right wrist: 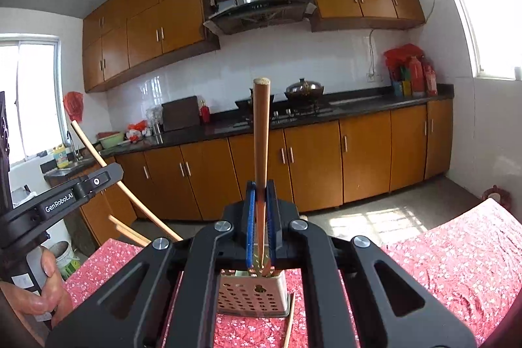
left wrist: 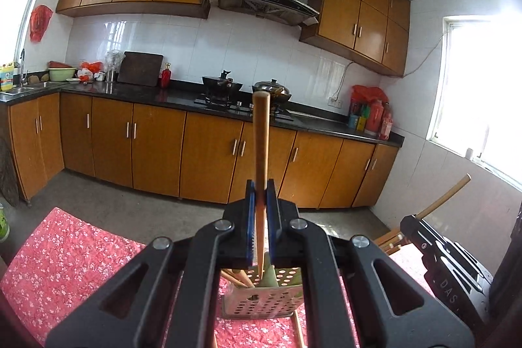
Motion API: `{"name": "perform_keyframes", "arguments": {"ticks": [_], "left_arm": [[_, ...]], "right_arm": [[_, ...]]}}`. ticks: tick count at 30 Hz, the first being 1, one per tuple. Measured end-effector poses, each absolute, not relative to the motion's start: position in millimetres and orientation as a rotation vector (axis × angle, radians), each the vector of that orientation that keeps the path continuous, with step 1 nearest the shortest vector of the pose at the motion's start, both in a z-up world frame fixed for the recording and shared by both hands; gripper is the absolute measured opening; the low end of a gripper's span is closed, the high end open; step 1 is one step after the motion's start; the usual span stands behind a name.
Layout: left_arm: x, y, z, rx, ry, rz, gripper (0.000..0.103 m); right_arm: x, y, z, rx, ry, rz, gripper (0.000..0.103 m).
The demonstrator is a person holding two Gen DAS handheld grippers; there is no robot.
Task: Organize utensils
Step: 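Lift both chopsticks upright and carry them above the perforated holder, then open both tools to drop the chopsticks into the holder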
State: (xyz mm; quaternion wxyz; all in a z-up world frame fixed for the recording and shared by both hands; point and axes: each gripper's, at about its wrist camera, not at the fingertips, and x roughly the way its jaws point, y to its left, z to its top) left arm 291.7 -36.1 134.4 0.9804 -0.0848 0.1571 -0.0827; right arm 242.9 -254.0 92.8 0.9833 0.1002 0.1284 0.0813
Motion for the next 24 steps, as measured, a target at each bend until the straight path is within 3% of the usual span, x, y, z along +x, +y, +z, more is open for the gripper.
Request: {"name": "perform_keyframes", "arguments": {"ticks": [13, 16, 18, 20, 24], "left_arm": [[312.4, -37.4, 111.0, -0.147, 0.374, -0.173, 0.008], [312.8, -33.8, 115.1, -0.156, 0.371, -0.178, 0.013], [310.7, -32.5, 117.3, -0.156, 0.367, -0.177, 0.017], [306.9, -30.4, 119.6, -0.156, 0.36, -0.173, 0.018], [293.3, -22.0, 123.9, -0.179, 0.355, -0.16, 0.022]], "right_arm": [[250.6, -250.6, 77.2, 0.21, 0.314, 0.197, 0.008], [251.3, -250.7, 79.3, 0.206, 0.318, 0.2, 0.008], [251.1, -251.2, 81.1, 0.198, 0.317, 0.195, 0.014], [248.2, -252.7, 82.2, 0.199, 0.31, 0.188, 0.025], [236.1, -259.1, 88.7, 0.209, 0.28, 0.178, 0.026]]}}
